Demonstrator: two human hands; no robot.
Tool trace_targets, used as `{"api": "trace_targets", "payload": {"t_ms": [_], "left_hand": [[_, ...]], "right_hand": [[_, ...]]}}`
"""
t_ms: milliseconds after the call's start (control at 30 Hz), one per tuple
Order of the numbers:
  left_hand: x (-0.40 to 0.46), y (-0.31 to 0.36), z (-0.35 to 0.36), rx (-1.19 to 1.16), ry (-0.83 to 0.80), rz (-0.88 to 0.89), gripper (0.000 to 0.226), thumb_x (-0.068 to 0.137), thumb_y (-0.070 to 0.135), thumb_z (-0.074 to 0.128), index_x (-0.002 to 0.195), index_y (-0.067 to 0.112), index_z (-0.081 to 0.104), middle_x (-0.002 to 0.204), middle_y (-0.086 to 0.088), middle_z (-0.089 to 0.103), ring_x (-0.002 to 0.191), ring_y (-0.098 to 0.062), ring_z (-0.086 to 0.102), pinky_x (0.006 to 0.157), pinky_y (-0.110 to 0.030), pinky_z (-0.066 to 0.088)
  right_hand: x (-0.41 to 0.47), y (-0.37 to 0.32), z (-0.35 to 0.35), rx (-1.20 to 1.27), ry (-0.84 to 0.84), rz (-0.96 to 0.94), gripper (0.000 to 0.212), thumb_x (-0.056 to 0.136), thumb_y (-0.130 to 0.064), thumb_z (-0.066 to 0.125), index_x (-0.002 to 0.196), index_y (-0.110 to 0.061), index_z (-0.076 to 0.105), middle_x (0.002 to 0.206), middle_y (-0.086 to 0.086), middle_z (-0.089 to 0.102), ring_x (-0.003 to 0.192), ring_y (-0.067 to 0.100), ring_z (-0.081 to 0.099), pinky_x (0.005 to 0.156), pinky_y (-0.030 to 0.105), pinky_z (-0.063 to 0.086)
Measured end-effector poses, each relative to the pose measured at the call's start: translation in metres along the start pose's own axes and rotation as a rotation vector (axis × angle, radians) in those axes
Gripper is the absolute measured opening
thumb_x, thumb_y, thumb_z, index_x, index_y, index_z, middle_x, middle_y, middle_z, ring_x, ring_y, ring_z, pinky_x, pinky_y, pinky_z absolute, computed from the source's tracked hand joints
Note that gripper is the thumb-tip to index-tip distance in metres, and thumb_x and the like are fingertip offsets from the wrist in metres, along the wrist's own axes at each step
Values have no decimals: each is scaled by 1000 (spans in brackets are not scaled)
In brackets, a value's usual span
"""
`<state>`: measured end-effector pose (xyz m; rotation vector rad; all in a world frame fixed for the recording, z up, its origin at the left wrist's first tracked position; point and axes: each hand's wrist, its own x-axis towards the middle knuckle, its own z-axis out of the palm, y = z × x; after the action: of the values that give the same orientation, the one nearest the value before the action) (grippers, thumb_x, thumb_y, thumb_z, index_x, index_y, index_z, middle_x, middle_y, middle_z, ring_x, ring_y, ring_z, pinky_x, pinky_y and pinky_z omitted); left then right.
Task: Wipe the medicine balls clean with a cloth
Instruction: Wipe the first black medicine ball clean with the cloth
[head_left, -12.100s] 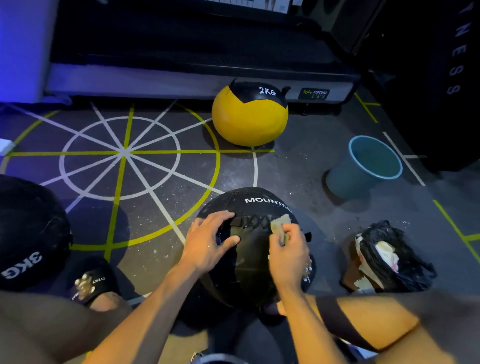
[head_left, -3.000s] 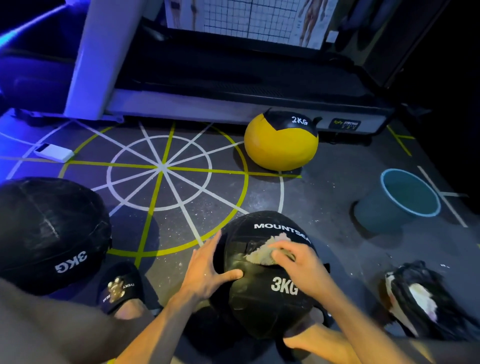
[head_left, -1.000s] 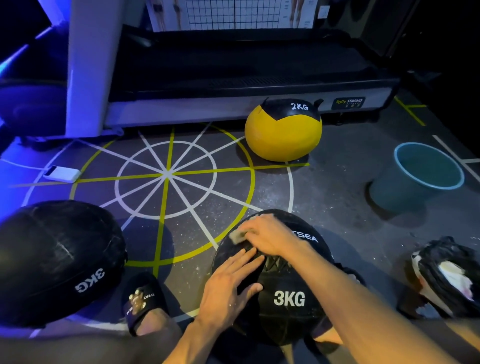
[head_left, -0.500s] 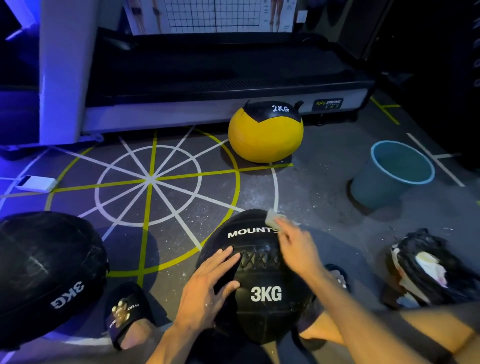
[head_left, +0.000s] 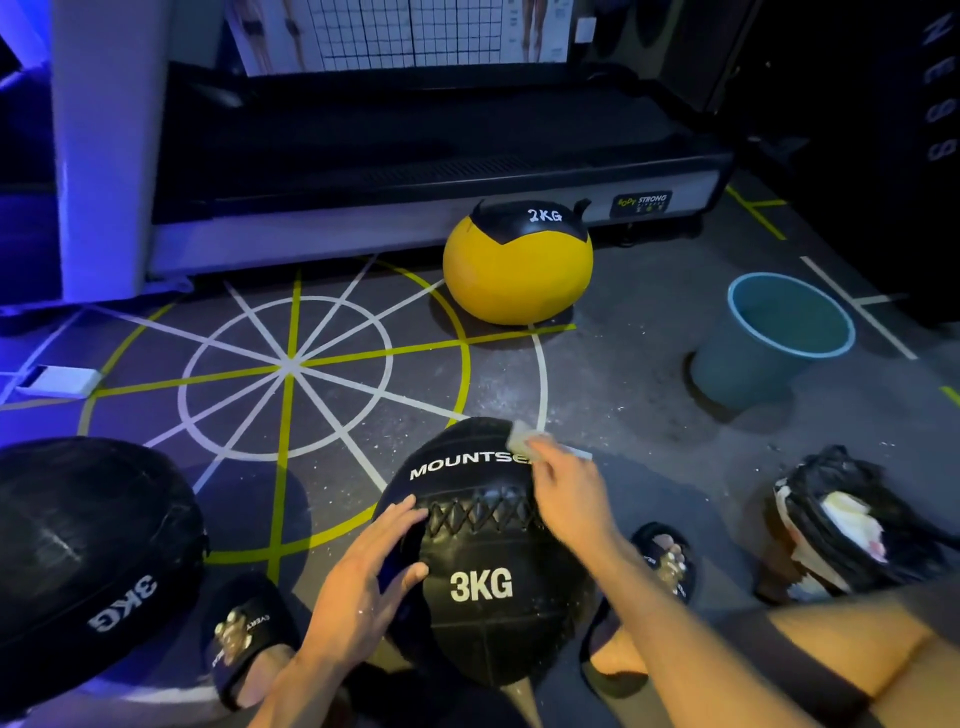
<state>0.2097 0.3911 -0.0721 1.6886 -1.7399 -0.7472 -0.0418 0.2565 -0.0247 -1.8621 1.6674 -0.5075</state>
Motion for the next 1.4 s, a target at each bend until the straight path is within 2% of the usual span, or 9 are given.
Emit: {"api": "trace_targets", "payload": {"t_ms": [100,167,367,633,767,933,1133,1267,1400], "left_hand": [[0,-4,-4,-23,-16,-17,57,95,40,68,148,43,46,159,32,32,149,3,29,118,-15,26],[0,-10,-10,-38,-27,-37,57,95,39,68,148,44,46,159,33,32,149,3,29,119,-22,29],[3,-12,-19,-116,-50,-86,57,93,39,69,143,53,45,155,39,32,145,12,28,119,-34,32],[29,22,-11,20,-55,-18,67,83,84,50,144,61,37,160,33,24,150,2,19,121,-30,18],[22,8,-24,-36,-55,-102,73,76,86,57,142,58,42,156,38,25,146,1,25,118,-34,23],[17,-13,-36,-262,-57,-187,76,76,76,69,145,57,44,160,33,28,152,4,20,125,-50,26],[18,-29,-38,-394,-78,-253,76,75,70,74,145,55,47,160,35,27,156,-4,13,123,-58,25],[26,-30,-39,-438,-67,-269,77,73,71,76,143,56,49,159,35,29,154,-1,16,122,-56,31],[31,-30,-38,-441,-61,-269,78,72,74,74,143,58,48,159,35,27,153,0,17,122,-55,31]], "right_hand": [[-35,-39,28,-97,-106,-403,42,102,-11,48,142,-18,60,150,0,54,141,13,47,124,30,24],[-42,-42,32,-171,-147,-516,46,102,-16,44,147,-19,54,155,-2,48,147,11,39,124,28,13],[-2,-33,-13,-155,-241,-195,41,107,-24,44,146,-32,54,146,0,59,106,12,66,96,32,54],[-22,-62,-3,-239,-297,-381,42,105,-18,43,145,-21,56,151,4,54,139,20,49,120,39,36],[-1,-69,-18,-104,-450,-337,32,105,-19,45,122,-30,70,103,1,73,77,12,65,72,35,56],[47,-42,-49,115,-6,-11,29,103,-11,47,107,-23,73,83,-4,66,76,18,60,62,31,45],[26,-53,-15,60,-323,-254,37,108,-15,44,138,-28,63,135,-10,65,77,-16,58,79,8,47],[21,-41,2,-120,-378,-339,44,106,-11,43,145,-23,56,154,-3,50,141,16,47,122,38,30],[6,-22,-12,-230,-319,-460,37,102,-15,46,132,-17,69,140,0,64,131,18,56,117,36,39]]}}
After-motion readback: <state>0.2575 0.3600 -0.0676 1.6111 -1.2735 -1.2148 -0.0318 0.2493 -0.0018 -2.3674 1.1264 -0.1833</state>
